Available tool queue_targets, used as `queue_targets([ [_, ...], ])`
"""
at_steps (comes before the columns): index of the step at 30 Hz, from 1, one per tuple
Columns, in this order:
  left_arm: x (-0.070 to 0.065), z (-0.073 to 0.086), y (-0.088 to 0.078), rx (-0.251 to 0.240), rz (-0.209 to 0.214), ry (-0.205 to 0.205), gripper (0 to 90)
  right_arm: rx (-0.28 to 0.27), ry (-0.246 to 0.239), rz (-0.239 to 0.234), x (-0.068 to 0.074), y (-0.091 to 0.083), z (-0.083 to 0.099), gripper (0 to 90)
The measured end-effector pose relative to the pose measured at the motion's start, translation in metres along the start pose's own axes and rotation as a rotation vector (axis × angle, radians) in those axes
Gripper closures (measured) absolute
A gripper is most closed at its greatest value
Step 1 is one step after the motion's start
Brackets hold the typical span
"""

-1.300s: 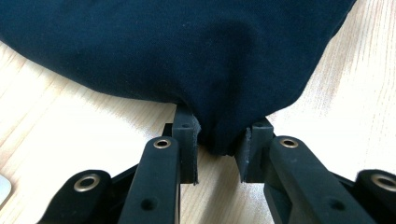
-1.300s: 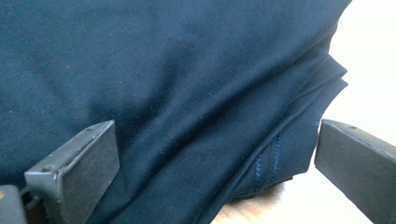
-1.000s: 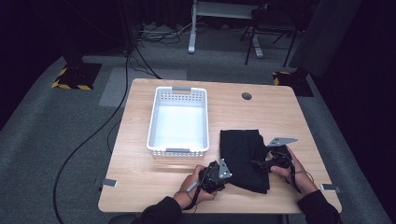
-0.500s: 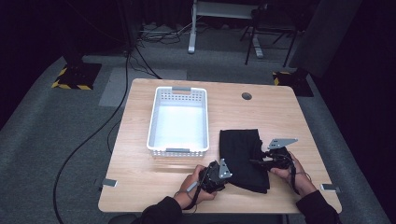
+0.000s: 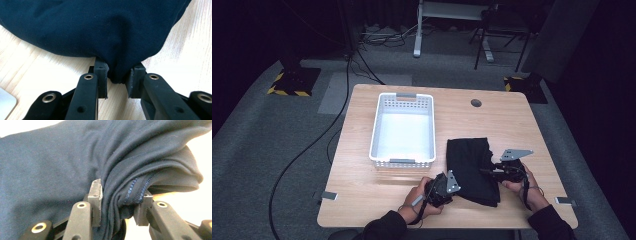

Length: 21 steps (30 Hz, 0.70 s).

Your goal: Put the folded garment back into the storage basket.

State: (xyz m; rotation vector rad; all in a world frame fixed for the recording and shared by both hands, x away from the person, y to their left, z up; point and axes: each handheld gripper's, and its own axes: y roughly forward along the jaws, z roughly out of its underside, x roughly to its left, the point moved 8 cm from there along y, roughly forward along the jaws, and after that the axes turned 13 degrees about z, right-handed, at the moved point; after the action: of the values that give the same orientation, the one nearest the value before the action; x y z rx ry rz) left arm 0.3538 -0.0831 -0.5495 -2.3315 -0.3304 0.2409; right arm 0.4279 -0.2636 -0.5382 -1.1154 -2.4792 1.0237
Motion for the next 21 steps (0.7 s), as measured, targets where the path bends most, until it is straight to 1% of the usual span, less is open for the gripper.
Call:
queue_targets([
  [14,0.005,-0.003,-0.005,0.002,-0.015,0.000,75.0,-0.044,-0.009,0.030,0.003,-0.010,-0.008,67.1],
  [17,0.006,-0.006,-0.006,-0.001,-0.017,0.003,75.0,-0.051,-0.017,0.047,0.003,-0.012,-0.010,67.2],
  [21,0.006,-0.012,-0.008,-0.006,-0.017,0.012,75.1,-0.060,-0.010,0.056,0.001,-0.016,-0.012,67.3],
])
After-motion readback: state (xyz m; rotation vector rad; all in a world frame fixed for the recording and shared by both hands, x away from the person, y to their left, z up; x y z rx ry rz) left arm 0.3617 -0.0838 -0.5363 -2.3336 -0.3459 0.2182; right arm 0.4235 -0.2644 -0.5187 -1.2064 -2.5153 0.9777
